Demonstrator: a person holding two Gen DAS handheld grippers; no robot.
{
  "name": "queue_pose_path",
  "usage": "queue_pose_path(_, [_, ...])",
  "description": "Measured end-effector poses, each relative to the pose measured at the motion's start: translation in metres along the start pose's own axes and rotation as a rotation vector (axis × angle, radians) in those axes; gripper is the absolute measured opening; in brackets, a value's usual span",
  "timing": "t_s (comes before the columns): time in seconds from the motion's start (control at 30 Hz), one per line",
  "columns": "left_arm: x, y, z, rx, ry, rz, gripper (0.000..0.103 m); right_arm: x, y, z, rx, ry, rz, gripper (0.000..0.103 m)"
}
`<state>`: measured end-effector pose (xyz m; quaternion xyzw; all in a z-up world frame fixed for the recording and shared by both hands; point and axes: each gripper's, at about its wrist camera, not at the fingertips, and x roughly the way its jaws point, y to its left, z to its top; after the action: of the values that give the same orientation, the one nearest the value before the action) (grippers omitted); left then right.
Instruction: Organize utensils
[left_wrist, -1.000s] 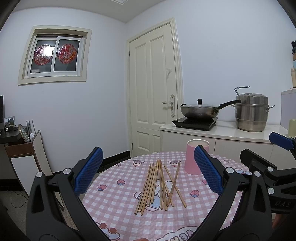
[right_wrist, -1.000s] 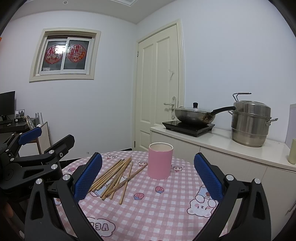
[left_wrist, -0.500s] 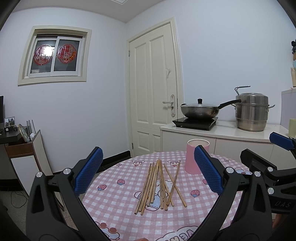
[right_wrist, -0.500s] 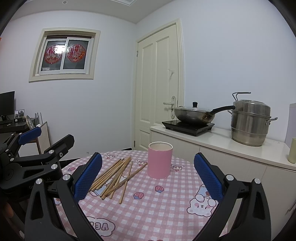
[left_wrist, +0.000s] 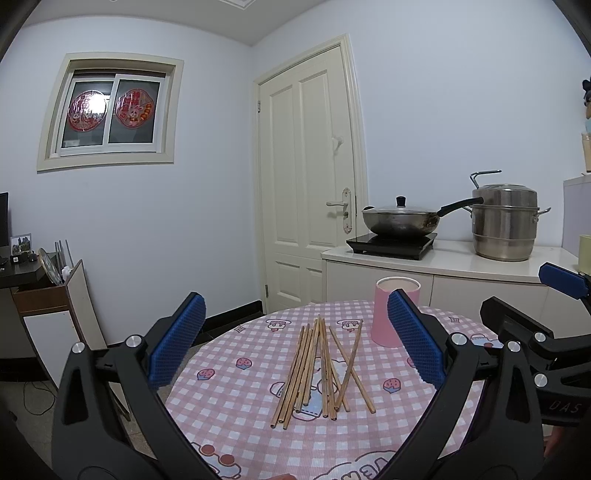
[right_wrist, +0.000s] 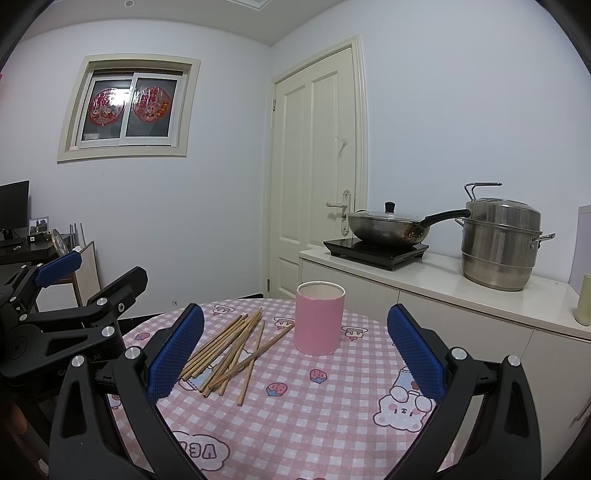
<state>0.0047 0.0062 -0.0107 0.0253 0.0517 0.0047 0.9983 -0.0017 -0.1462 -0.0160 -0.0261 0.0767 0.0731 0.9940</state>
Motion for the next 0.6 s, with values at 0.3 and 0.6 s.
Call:
queue_pose_path(0.3, [0.0027, 0.0025, -0.0023, 0.003, 0.006, 0.004, 0.097, 0.003, 0.0002, 0.0007, 0.0, 0.012, -0.003, 0.096])
queue_pose_path(0.6, [0.0063, 0.002, -0.0018, 0.004, 0.016, 0.004, 0.097, 0.0051, 0.0035, 0.0017, -0.014, 0.015, -0.019, 0.096])
